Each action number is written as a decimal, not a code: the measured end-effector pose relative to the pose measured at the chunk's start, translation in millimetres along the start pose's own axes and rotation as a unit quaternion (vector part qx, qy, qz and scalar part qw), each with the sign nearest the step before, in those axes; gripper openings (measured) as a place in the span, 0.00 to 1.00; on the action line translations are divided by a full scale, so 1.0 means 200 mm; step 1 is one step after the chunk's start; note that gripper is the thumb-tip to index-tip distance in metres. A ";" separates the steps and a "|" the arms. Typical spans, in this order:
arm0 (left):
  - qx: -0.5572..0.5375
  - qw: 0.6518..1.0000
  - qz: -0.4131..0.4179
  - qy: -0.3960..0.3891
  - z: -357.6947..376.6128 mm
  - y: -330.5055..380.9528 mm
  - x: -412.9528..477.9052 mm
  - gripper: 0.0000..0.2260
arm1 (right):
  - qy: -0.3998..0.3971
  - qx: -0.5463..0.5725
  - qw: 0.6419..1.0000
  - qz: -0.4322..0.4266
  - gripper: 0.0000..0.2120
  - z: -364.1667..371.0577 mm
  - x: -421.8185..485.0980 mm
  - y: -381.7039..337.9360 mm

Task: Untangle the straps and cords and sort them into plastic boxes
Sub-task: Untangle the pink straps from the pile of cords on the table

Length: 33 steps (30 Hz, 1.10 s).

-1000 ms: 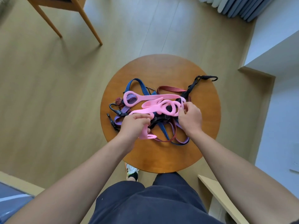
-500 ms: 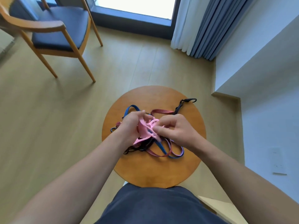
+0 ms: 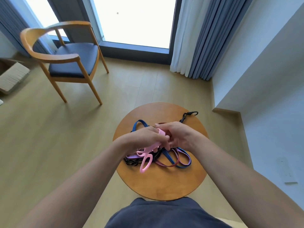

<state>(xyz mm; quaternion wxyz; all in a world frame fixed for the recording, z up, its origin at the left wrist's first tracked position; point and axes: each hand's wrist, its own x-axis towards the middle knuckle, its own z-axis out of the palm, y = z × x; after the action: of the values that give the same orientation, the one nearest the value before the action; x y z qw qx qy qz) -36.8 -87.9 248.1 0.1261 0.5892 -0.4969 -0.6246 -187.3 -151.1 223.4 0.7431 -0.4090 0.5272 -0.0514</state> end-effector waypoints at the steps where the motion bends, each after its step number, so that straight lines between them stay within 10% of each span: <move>1: 0.017 1.000 -0.002 -0.003 0.00 0.00 -0.01 0.13 | -0.002 -0.007 1.000 0.003 0.14 0.01 -0.02 0.01; 13: 0.095 0.995 0.006 0.017 0.05 -0.13 -0.10 0.20 | 0.074 0.011 0.992 -0.100 0.08 0.14 -0.15 0.07; 25: -0.231 0.958 0.079 0.147 -0.16 -0.21 -0.22 0.12 | 0.161 0.176 0.927 -0.289 0.12 0.19 -0.43 -0.01; 33: 0.001 0.975 0.096 0.201 -0.18 -0.19 -0.19 0.25 | 0.297 -0.113 0.897 -0.308 0.20 0.16 -0.59 0.00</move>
<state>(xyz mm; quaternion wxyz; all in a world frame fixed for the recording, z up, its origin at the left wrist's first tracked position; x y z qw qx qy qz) 21.3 -59.3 249.9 0.2820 0.6520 -0.5166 -0.4780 -211.5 -73.7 314.3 0.4477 -0.5977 0.5735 -0.3369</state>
